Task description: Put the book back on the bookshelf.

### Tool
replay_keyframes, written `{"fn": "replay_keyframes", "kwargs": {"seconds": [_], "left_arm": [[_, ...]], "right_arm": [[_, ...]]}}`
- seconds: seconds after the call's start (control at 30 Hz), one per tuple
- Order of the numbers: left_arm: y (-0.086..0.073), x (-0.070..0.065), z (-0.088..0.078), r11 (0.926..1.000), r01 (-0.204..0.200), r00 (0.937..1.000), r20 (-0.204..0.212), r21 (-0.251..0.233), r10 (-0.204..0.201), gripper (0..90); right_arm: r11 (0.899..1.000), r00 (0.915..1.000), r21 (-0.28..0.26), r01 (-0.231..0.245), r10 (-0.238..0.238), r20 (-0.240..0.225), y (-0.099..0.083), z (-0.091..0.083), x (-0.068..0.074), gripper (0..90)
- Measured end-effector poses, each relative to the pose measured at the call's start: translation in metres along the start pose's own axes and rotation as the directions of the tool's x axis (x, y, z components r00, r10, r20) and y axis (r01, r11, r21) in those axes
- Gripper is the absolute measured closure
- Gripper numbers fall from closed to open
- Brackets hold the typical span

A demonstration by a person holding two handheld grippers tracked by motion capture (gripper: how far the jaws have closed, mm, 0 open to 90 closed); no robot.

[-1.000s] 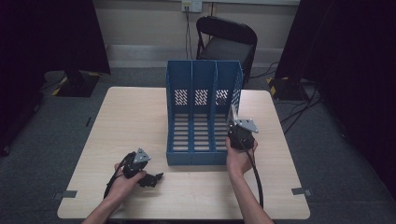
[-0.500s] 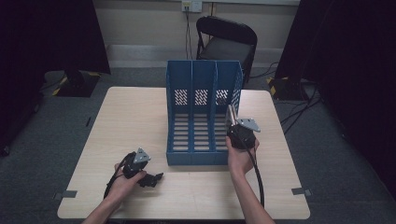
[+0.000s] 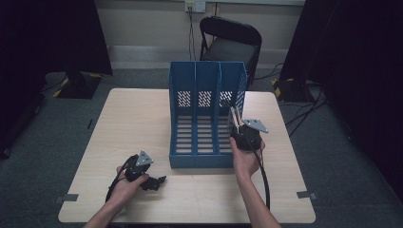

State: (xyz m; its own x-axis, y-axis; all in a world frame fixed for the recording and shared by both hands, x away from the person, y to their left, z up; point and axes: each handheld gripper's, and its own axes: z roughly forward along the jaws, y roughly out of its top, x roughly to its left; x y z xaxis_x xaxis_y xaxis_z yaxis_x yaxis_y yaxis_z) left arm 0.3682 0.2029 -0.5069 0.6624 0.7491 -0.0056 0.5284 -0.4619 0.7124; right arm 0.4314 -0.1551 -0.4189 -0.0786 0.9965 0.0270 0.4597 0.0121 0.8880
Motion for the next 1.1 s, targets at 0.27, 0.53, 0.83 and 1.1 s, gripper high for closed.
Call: {"fn": "replay_keyframes", "kwargs": {"seconds": [0.27,0.53,0.83,1.1], "left_arm": [[0.0,0.0,0.0,1.0,0.0,1.0,0.0,0.0,0.0,0.0],[0.0,0.0,0.0,1.0,0.0,1.0,0.0,0.0,0.0,0.0],[0.0,0.0,0.0,1.0,0.0,1.0,0.0,0.0,0.0,0.0],[0.0,0.0,0.0,1.0,0.0,1.0,0.0,0.0,0.0,0.0]], "right_arm": [[1.0,0.9983,0.004,-0.021,0.021,-0.053,0.002,-0.001,-0.004,50.9],[1.0,0.9949,0.011,-0.013,0.014,-0.1,0.002,0.0,-0.005,45.1],[1.0,0.9892,0.009,-0.019,0.021,-0.145,0.007,-0.003,-0.009,38.1],[1.0,0.9825,0.022,-0.011,0.015,-0.186,0.007,-0.006,-0.015,28.9]]}}
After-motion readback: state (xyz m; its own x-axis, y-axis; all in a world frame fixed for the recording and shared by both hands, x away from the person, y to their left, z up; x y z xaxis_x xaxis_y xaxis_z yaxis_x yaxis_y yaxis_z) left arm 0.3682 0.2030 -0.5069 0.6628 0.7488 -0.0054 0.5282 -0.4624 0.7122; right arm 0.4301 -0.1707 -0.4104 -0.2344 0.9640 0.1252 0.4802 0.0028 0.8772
